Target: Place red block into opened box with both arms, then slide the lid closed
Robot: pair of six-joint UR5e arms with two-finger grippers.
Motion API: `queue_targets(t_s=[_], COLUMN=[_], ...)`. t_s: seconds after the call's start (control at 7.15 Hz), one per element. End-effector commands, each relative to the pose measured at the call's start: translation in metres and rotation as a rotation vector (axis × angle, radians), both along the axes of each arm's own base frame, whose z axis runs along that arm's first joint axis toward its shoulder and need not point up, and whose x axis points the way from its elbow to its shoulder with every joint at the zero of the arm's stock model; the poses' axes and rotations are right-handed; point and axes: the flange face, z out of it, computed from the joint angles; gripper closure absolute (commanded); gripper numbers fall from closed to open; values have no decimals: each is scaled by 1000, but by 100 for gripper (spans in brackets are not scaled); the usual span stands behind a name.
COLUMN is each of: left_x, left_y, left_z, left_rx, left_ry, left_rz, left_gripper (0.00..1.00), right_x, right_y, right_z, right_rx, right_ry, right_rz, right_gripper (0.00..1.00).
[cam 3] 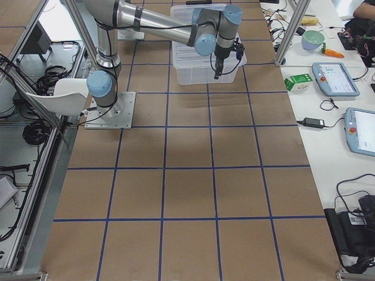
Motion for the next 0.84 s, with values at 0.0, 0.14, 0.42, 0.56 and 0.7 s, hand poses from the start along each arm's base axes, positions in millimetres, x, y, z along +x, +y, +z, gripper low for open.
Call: queue_targets(t_s=[0.0, 0.14, 0.42, 0.56, 0.7], left_x=[0, 0, 0, 0, 0], left_y=[1, 1, 1, 1, 1], left_z=[1, 1, 1, 2, 2], left_rx=[-2, -2, -2, -3, -3], left_ry=[0, 0, 0, 0, 0], left_rz=[0, 0, 0, 0, 0], left_gripper=[0, 0, 0, 0, 0], right_x=[1, 3, 36, 46, 47], right_y=[7, 27, 68, 78, 85], right_z=[61, 90, 128, 127, 127], right_rx=[-22, -13, -37, -4, 34], right_ry=[5, 0, -64, -67, -67], right_rz=[3, -5, 24, 33, 29], right_gripper=[0, 0, 0, 0, 0])
